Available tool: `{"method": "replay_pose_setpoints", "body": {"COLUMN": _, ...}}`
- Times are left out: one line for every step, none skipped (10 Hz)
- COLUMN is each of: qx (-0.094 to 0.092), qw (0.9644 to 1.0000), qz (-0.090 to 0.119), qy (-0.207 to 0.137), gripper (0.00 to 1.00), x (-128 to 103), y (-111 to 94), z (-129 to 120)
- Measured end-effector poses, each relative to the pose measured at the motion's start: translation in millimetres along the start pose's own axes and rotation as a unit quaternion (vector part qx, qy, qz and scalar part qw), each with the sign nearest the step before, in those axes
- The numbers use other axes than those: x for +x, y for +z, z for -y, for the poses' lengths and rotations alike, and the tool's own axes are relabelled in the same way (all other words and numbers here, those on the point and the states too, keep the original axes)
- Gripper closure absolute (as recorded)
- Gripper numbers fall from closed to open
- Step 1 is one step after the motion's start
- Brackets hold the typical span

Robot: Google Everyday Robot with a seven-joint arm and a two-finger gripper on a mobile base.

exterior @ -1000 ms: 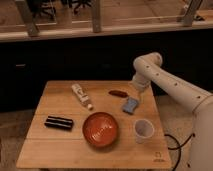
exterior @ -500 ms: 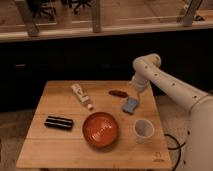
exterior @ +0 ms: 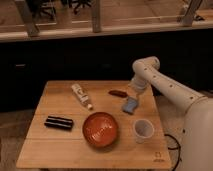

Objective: Wipe the white sponge on the table

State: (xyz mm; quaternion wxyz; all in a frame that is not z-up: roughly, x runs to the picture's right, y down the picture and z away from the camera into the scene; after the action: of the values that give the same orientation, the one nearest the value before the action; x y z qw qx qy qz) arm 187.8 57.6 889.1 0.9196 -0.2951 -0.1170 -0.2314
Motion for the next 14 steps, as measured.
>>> {"method": "replay_pose_setpoints", "body": {"qx": -0.001, "qw": 1.0, "qz": 0.002, "qy": -0.001, "gripper": 0.2, "x": 1.9, "y": 4.6, "z": -0.3}}
{"method": "replay_pose_setpoints", "body": {"qx": -0.002, "qw": 1.0, "qz": 0.003, "qy": -0.002, "gripper": 0.2, "x": 3.2, "y": 10.2, "z": -1.6}}
{"method": "replay_pose_setpoints", "body": {"qx": -0.003, "qw": 1.0, "qz": 0.004, "qy": -0.003, "gripper": 0.2, "x": 4.8, "y": 13.2, "z": -2.1}}
{"method": "replay_pose_setpoints", "body": {"qx": -0.003, "qw": 1.0, "qz": 0.004, "qy": -0.004, "gripper": 0.2, "x": 6.6, "y": 16.1, "z": -2.8}}
{"method": "replay_pose_setpoints", "body": {"qx": -0.003, "qw": 1.0, "qz": 0.005, "qy": -0.004, "gripper": 0.2, "x": 8.7, "y": 17.9, "z": -3.7}}
{"method": "replay_pose_setpoints", "body": {"qx": -0.004, "qw": 1.0, "qz": 0.006, "qy": -0.006, "gripper": 0.2, "x": 10.2, "y": 19.8, "z": -3.9}}
{"method": "replay_pose_setpoints", "body": {"qx": -0.005, "qw": 0.9999, "qz": 0.007, "qy": -0.007, "gripper": 0.2, "x": 11.9, "y": 26.5, "z": -5.3}}
{"method": "replay_pose_setpoints", "body": {"qx": -0.006, "qw": 0.9999, "qz": 0.009, "qy": -0.01, "gripper": 0.2, "x": 12.0, "y": 33.5, "z": -4.9}}
{"method": "replay_pose_setpoints", "body": {"qx": -0.007, "qw": 0.9998, "qz": 0.011, "qy": -0.013, "gripper": 0.2, "x": 11.9, "y": 36.9, "z": -4.2}}
{"method": "replay_pose_setpoints", "body": {"qx": -0.007, "qw": 0.9998, "qz": 0.011, "qy": -0.016, "gripper": 0.2, "x": 11.9, "y": 39.0, "z": -3.2}}
{"method": "replay_pose_setpoints", "body": {"qx": -0.009, "qw": 0.9997, "qz": 0.012, "qy": -0.019, "gripper": 0.2, "x": 12.7, "y": 42.6, "z": -3.4}}
{"method": "replay_pose_setpoints", "body": {"qx": -0.009, "qw": 0.9996, "qz": 0.013, "qy": -0.021, "gripper": 0.2, "x": 12.7, "y": 43.5, "z": -3.0}}
{"method": "replay_pose_setpoints", "body": {"qx": -0.012, "qw": 0.9996, "qz": 0.014, "qy": -0.024, "gripper": 0.2, "x": 12.9, "y": 46.1, "z": -4.3}}
{"method": "replay_pose_setpoints", "body": {"qx": -0.014, "qw": 0.9994, "qz": 0.015, "qy": -0.027, "gripper": 0.2, "x": 12.3, "y": 49.1, "z": -3.6}}
